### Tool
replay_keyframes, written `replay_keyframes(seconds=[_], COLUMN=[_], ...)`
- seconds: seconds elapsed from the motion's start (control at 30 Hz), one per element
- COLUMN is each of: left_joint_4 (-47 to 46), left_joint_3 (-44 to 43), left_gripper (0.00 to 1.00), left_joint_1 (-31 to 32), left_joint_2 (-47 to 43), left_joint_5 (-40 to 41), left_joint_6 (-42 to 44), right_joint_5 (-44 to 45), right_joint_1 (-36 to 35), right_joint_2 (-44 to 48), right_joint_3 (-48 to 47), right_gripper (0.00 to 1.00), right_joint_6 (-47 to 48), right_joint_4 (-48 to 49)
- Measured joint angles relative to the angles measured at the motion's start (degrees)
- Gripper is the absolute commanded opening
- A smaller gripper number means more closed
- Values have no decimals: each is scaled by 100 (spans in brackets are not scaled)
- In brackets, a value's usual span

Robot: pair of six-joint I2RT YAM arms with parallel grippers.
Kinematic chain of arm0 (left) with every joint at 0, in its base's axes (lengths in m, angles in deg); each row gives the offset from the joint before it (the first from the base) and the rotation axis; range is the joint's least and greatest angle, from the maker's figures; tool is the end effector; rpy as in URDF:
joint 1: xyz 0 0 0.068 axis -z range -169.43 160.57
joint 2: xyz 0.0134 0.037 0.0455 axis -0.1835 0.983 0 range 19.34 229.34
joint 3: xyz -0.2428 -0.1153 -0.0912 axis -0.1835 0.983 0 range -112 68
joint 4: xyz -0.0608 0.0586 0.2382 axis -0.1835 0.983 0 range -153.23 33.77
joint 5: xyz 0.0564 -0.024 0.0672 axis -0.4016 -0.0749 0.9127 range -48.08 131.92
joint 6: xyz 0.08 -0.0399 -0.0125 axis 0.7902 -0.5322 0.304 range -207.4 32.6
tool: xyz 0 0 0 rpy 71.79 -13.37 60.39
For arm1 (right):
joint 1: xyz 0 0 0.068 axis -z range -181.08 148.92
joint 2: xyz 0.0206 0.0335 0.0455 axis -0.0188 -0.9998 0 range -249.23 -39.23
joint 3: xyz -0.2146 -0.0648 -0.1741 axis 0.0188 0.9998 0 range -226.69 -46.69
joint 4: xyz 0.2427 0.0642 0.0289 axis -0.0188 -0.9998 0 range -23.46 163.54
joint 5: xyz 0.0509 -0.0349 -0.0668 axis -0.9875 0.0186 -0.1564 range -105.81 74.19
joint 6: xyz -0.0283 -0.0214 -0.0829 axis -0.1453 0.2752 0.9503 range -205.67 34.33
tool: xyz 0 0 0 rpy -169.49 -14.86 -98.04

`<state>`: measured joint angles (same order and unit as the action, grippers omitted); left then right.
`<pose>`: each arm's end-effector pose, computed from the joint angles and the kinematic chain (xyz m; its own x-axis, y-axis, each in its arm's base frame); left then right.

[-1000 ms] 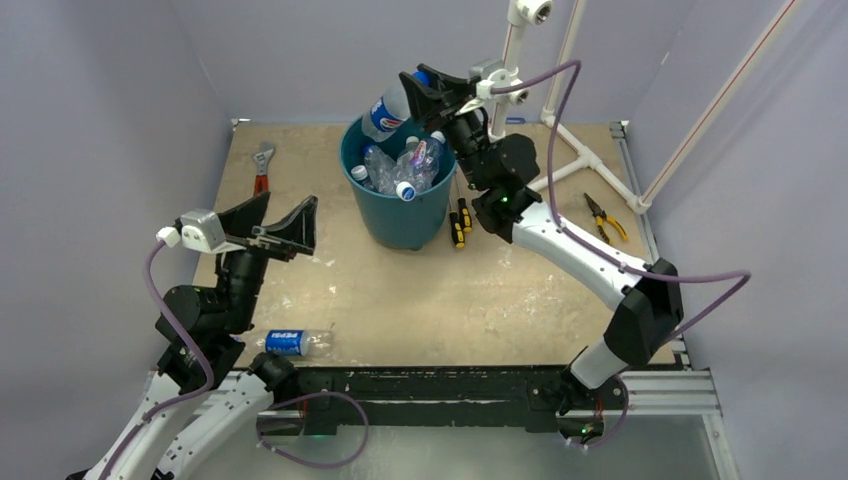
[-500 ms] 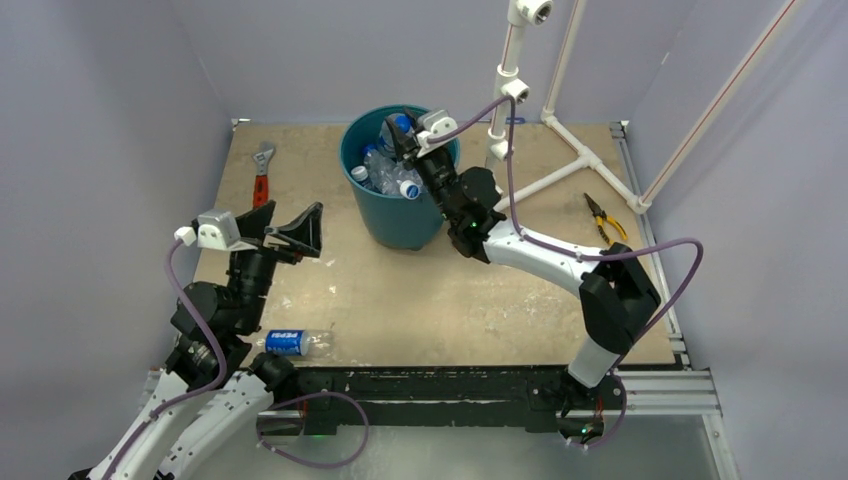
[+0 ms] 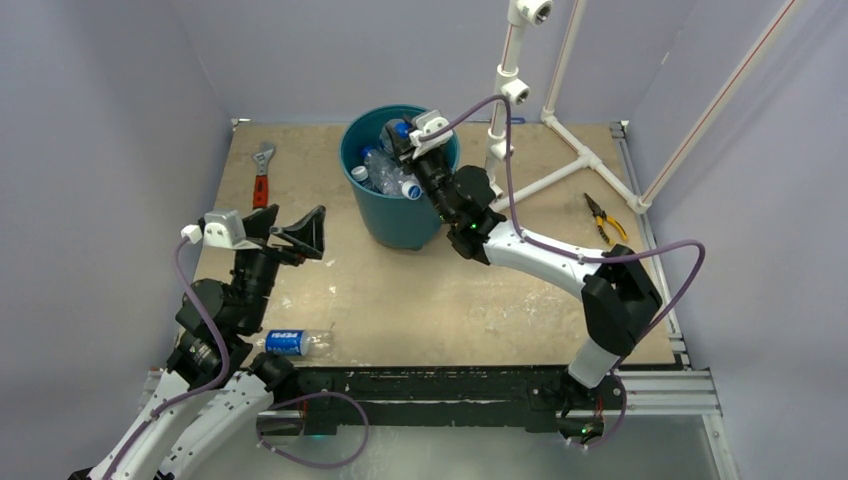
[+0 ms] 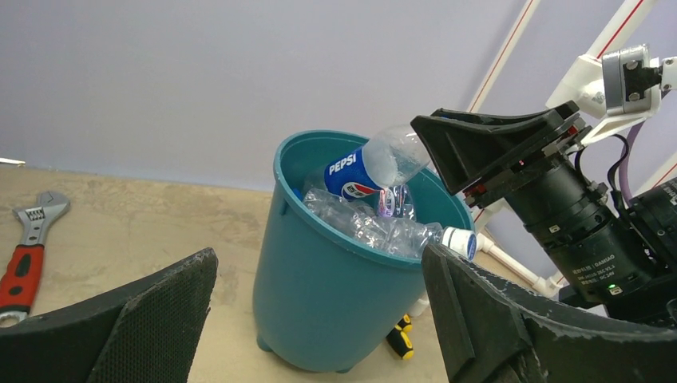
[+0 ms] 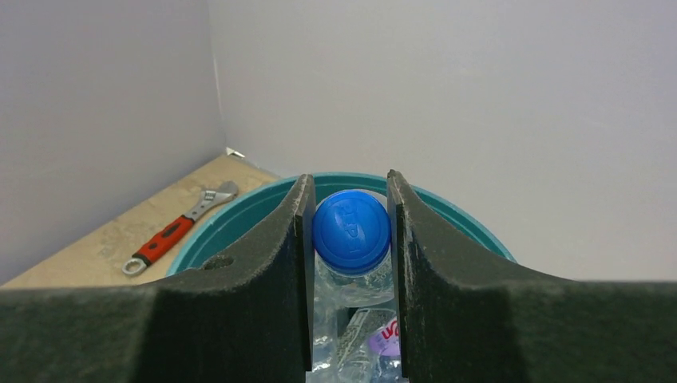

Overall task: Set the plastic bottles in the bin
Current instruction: Place the plastic bottle in the trash bin.

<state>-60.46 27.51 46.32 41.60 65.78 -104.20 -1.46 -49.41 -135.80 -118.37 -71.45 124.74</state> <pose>0.1104 -0.0394 0.3879 0.1441 -0.4295 -0.8915 0.2711 0.8836 -0.3819 0.2988 0.3056 0.4097 0.4270 0.1221 -0.8960 -0.4860 0.8665 -0.1136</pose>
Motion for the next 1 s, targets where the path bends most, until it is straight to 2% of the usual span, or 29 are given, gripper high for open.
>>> replay_keyframes(seconds=[0.07, 0.2, 0.23, 0.3, 0.67, 0.87, 1.0], left_joint_4=[15, 42, 42, 50, 133, 133, 258], left_joint_3=[0, 0, 0, 0, 0, 0, -33], left_gripper=[98, 98, 98, 98, 98, 98, 97], left_joint_1=[2, 2, 2, 0, 2, 0, 0], left_joint_2=[0, 7, 15, 33, 74, 142, 308], left_joint_5=[0, 0, 0, -2, -2, 2, 188], left_joint_6=[-17, -28, -42, -61, -168, -179, -284], right_joint_5=[118, 282, 319, 404, 817, 833, 358], right_joint_1=[-7, -9, -9, -20, -46, -57, -146], right_joint_2=[61, 232, 291, 424, 1047, 1611, 2050], right_joint_3=[0, 13, 57, 186, 302, 302, 291], right_gripper=[14, 52, 58, 64, 73, 68, 67], right_joint_6=[-68, -254, -317, -472, -813, -955, -1145], right_joint_4=[-151, -557, -621, -769, -1606, -1976, -2437])
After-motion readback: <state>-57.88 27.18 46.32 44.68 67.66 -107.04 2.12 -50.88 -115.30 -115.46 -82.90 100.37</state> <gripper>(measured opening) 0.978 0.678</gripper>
